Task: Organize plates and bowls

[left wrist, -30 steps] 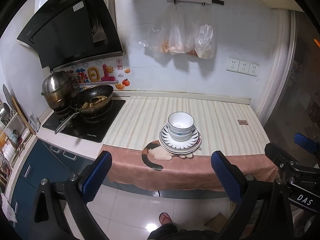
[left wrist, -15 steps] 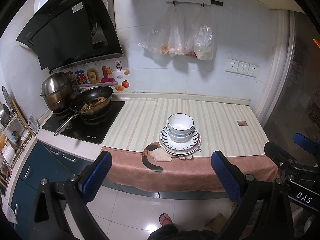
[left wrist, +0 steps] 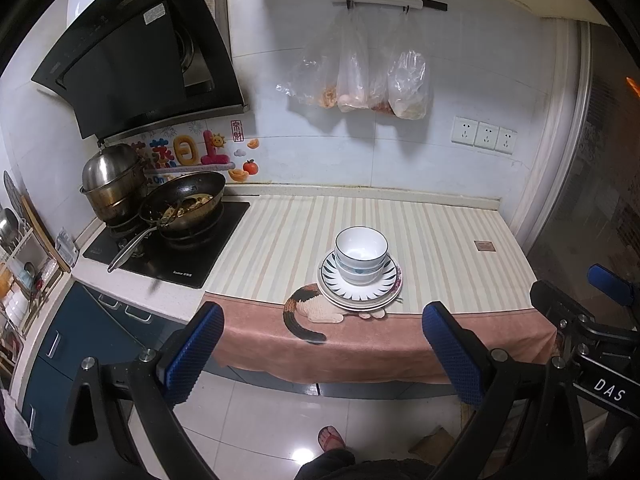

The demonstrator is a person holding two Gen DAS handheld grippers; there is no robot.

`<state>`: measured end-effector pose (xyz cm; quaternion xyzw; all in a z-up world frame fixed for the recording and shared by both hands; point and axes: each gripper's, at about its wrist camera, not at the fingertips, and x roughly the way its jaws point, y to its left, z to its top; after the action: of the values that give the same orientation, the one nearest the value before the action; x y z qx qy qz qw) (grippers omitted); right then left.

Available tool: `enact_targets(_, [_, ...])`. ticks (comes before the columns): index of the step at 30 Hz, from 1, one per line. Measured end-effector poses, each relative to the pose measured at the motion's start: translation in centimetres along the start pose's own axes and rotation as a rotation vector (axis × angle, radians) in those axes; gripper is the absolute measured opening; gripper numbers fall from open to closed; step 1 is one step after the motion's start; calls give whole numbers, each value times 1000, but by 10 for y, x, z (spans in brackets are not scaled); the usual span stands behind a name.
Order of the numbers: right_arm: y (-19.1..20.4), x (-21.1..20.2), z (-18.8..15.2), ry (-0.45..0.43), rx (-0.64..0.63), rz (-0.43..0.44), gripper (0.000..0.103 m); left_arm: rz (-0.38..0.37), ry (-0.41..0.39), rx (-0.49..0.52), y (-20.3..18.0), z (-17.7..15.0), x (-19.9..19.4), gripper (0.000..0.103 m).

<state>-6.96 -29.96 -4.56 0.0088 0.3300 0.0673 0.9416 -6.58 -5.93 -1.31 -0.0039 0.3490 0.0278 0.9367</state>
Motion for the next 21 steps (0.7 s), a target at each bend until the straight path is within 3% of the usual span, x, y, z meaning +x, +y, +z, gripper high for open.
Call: enact_targets(21, [-1,3,1,4,8,-4,100,2,4,2,3,1,3,102])
